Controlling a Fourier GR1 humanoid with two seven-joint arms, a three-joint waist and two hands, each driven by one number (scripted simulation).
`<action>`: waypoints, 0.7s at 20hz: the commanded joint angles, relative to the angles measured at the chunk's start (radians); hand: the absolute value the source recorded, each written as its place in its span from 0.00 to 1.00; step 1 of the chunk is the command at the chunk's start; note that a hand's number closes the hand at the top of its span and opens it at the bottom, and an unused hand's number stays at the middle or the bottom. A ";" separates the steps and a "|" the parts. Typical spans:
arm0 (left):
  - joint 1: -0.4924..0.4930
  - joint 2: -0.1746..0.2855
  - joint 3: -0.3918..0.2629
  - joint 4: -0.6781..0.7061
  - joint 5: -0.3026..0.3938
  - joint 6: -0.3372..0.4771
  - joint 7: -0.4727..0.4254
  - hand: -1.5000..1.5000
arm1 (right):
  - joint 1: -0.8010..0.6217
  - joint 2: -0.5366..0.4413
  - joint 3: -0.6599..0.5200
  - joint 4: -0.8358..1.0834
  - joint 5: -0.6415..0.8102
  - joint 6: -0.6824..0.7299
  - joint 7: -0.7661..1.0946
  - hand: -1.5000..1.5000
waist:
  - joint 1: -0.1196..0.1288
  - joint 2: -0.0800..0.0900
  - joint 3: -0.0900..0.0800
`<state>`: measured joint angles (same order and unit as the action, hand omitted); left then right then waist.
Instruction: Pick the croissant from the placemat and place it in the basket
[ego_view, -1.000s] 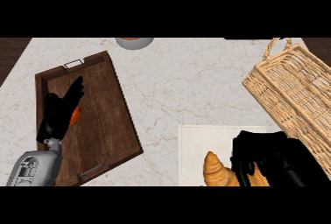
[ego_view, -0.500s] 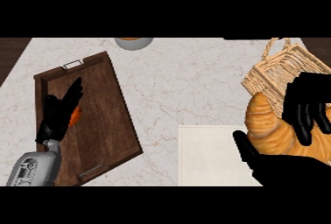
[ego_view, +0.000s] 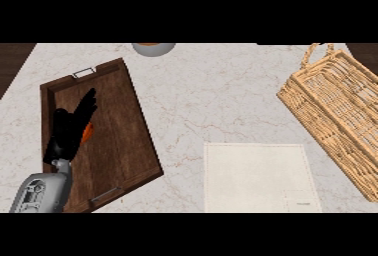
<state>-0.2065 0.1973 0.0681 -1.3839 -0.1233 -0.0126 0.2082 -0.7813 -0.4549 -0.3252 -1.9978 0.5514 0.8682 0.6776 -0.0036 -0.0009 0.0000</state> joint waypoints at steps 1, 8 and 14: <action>-0.038 0.010 0.010 -0.001 0.008 -0.011 0.043 0.50 | 0.025 -0.147 -0.077 0.142 0.011 0.003 -0.126 1.00 | 0.005 0.003 0.000; 0.005 0.033 0.025 -0.008 0.018 -0.043 0.010 0.50 | 0.121 -0.290 -0.111 0.399 0.034 -0.121 -0.514 1.00 | 0.014 0.004 0.001; -0.055 0.014 0.019 0.012 -0.008 -0.018 0.039 0.50 | 0.134 -0.279 -0.037 0.554 0.100 -0.246 -0.633 1.00 | 0.012 0.004 0.000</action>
<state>-0.2386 0.2078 0.0834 -1.3806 -0.1221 -0.0327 0.2303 -0.6480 -0.7253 -0.4026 -1.5538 0.6102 0.6943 0.1271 0.0060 0.0021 0.0008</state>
